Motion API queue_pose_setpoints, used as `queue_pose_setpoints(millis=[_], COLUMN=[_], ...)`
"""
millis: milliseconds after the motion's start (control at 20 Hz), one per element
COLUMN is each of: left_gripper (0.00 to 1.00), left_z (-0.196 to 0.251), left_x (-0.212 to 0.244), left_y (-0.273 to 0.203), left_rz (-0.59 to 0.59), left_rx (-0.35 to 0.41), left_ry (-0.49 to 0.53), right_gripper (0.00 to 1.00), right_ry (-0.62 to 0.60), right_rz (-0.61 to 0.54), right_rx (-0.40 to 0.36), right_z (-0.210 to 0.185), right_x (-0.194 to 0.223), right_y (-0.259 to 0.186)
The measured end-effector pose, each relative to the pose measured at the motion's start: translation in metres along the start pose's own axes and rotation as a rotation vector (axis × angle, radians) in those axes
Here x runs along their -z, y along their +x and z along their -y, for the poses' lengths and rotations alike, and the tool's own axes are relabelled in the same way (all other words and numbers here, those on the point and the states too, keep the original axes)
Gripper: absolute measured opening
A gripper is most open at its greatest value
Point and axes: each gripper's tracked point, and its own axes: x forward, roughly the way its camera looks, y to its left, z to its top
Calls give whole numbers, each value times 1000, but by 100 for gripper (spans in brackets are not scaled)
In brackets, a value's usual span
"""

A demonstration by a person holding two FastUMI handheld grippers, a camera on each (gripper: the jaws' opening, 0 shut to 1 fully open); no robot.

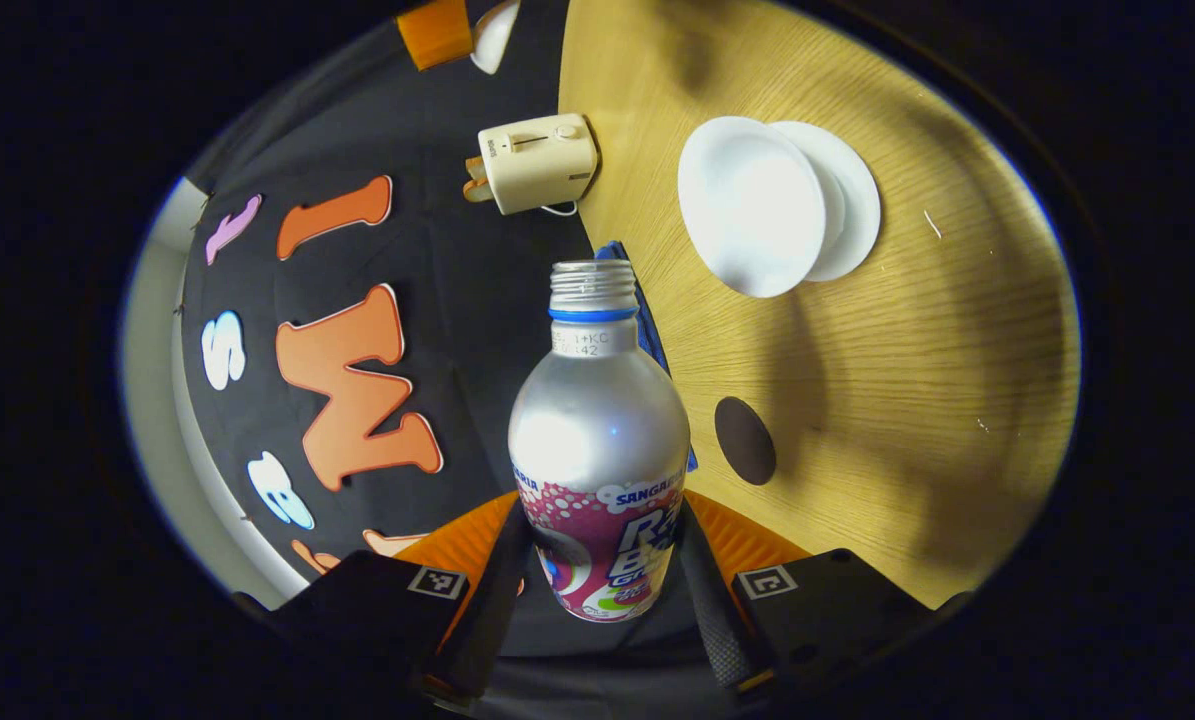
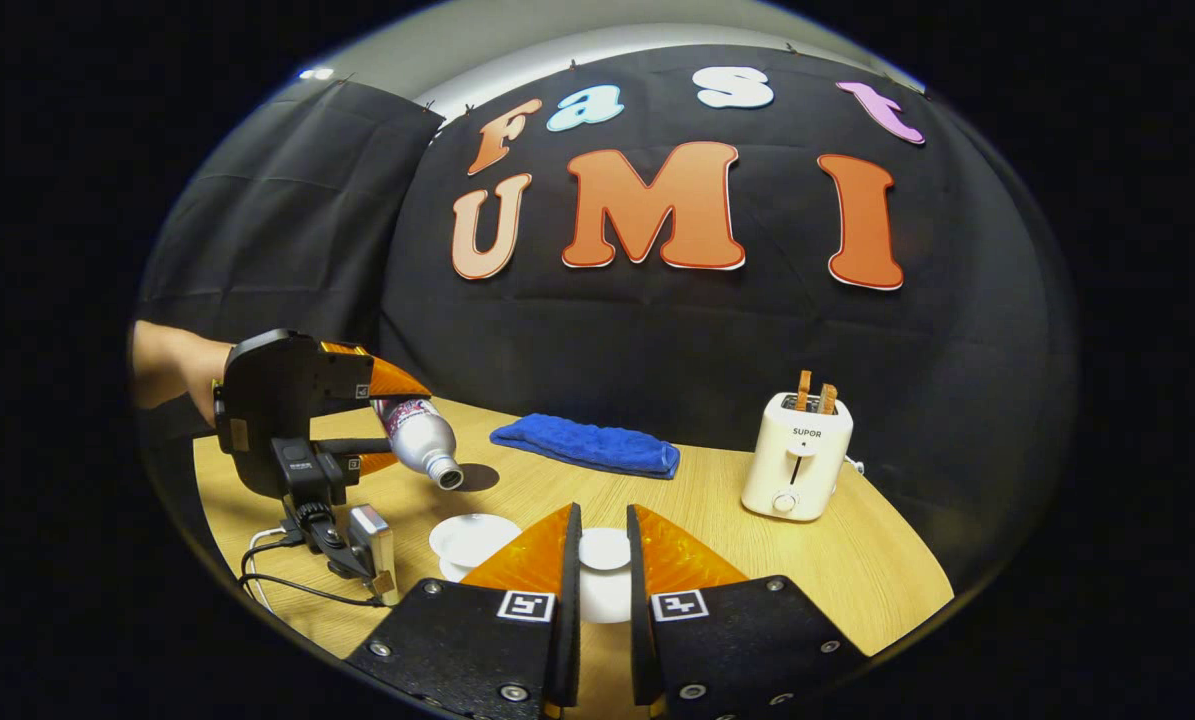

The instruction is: Open the teacup lid with one hand, grasp the water bottle and pour water into the teacup with the other hand; after pouring, place the water bottle on the coaster and then close the teacup lid.

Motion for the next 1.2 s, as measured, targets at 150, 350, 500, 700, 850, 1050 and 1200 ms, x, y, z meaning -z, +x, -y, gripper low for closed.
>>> queue_pose_setpoints(millis=[150,350,500,700,850,1050,1200], left_gripper=[80,80,80,81,81,81,85], left_z=[-4,-12,-19,-30,-32,-47,-58], left_x=[-1,1,3,7,4,7,9], left_y=[-1,1,5,9,10,17,23], left_rz=[11,14,12,9,12,12,8], left_rx=[-11,-20,-33,-61,-82,-113,-134], left_ry=[66,129,166,222,249,288,316], right_gripper=[21,21,21,21,21,21,21], right_ry=[1,0,0,-11,-16,-16,-19], right_rz=[1,2,1,-4,-6,1,-1], right_rx=[-1,0,3,-7,-10,-13,-9], right_z=[2,6,8,7,5,5,6], right_x=[0,-1,0,2,2,0,-1], right_y=[-1,-2,-2,-2,-1,-1,-2])
